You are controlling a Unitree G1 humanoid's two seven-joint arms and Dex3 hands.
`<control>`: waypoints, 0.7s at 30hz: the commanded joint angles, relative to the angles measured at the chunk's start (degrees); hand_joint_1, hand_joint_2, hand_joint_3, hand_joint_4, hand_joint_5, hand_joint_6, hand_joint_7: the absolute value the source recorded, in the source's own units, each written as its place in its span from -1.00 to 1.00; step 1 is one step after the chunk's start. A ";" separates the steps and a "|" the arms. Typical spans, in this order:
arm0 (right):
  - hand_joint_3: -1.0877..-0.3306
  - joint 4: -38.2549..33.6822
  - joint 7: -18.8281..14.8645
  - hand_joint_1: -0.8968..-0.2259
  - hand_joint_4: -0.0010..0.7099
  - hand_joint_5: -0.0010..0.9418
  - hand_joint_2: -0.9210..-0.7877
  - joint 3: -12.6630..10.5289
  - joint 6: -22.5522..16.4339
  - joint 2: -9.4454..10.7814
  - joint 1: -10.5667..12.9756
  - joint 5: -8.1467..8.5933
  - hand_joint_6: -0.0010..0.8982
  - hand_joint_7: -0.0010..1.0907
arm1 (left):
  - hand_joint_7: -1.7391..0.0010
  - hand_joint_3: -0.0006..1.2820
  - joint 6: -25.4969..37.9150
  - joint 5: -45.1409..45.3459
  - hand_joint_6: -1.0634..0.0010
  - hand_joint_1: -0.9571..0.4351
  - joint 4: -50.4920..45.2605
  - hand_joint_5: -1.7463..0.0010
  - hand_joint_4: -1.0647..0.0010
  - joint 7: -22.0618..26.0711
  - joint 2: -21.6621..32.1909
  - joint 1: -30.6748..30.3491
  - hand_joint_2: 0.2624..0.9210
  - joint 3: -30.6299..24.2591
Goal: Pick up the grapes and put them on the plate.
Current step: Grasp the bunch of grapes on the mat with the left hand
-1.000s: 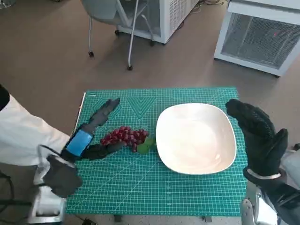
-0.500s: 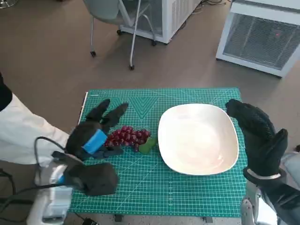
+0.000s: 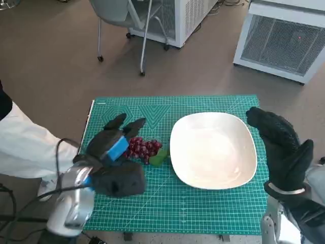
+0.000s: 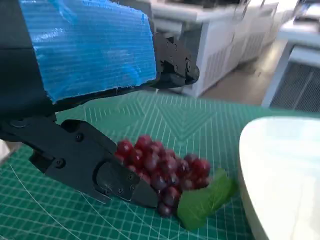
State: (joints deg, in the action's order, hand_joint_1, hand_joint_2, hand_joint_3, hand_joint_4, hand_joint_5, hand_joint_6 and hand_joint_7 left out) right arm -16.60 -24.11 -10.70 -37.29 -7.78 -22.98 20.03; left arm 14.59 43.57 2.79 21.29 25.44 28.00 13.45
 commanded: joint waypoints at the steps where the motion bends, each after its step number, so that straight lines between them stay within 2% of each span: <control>1: 0.42 -0.60 -0.01 0.28 0.79 -1.00 -1.00 -0.08 0.54 -0.13 0.56 -0.18 -0.38 0.17 | 0.99 -0.99 2.34 1.36 0.37 -0.03 4.19 0.99 0.75 0.77 -1.15 3.83 0.36 2.67; 10: 0.42 -0.74 -0.26 0.29 0.79 -1.00 -1.00 -0.33 0.63 -0.32 0.56 0.03 -0.38 0.16 | 0.99 -0.99 5.07 2.82 0.36 -0.04 18.44 0.99 0.71 -0.26 -3.89 12.31 0.38 7.48; 21: 0.41 -1.28 -0.38 0.28 0.79 -1.00 -1.00 -0.14 0.19 -0.02 0.63 -0.12 -0.38 0.17 | 0.99 -0.99 3.22 0.97 0.34 -0.01 36.08 1.00 0.70 -4.21 -8.21 19.81 0.42 11.08</control>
State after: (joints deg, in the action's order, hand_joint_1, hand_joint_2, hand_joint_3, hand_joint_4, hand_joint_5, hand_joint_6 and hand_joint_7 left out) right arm -17.02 -24.12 -10.95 -37.37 -7.84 -23.15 20.02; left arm 18.76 45.07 35.95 18.09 18.18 46.28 23.66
